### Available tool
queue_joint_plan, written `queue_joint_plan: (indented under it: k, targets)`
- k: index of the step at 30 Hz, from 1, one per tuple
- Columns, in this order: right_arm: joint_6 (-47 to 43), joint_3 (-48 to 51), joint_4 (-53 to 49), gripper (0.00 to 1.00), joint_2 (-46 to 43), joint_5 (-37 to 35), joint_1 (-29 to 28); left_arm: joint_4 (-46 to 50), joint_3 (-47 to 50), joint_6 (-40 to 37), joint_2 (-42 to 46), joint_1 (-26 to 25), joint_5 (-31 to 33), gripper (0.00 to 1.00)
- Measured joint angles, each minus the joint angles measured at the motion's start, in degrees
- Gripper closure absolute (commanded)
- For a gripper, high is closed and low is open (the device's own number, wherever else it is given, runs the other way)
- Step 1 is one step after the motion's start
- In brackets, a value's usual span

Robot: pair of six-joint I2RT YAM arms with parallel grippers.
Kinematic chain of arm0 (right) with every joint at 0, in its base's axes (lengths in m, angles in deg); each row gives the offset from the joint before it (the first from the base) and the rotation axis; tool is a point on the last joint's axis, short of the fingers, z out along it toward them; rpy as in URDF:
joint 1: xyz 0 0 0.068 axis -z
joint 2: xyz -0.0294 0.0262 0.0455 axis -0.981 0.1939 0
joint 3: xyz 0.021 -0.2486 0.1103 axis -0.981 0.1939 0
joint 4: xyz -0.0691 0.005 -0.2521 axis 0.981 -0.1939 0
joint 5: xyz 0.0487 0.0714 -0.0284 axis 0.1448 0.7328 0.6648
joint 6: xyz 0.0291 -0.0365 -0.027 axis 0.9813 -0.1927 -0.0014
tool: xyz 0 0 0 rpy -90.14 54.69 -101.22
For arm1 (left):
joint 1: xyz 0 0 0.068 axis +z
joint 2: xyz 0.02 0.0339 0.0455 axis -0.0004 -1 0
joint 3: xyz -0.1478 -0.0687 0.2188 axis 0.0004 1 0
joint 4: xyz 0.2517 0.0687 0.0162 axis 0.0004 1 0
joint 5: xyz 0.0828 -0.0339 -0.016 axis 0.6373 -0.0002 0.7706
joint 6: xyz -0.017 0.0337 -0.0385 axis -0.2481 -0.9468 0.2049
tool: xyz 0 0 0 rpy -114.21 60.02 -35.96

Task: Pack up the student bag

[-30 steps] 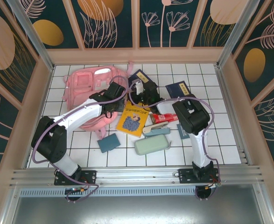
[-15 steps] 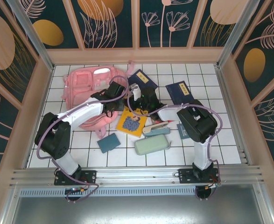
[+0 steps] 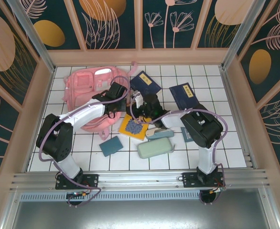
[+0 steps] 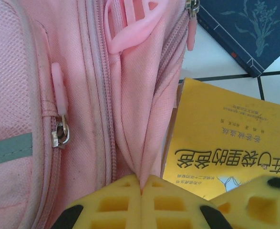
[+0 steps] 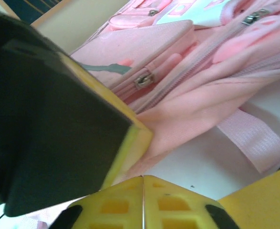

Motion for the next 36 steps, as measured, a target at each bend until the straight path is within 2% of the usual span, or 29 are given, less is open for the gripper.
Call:
queue_joint_plan:
  k: [4,12,22,33,36]
  targets:
    - [0.74,0.00,0.48,0.71,-0.28,-0.50,2.75,-0.20,1.03,-0.02,0.66,0.00,-0.04,1.00]
    - [0.28,-3.06,0.48,0.67,1.49,-0.63,7.21,-0.02,1.29,-0.22,2.29,0.11,-0.09,1.00]
    - [-3.15,-11.32,-1.92,0.64,8.41,0.50,7.17,0.52,1.29,-0.46,2.82,0.26,-0.87,1.00]
    - [-6.64,-18.21,-5.95,0.63,13.57,-2.12,6.05,0.70,1.29,-0.48,2.91,0.33,-1.11,1.00]
    - [-6.91,-20.06,-7.15,0.68,14.62,-2.47,6.05,0.76,1.29,-0.48,3.02,0.33,-1.11,1.00]
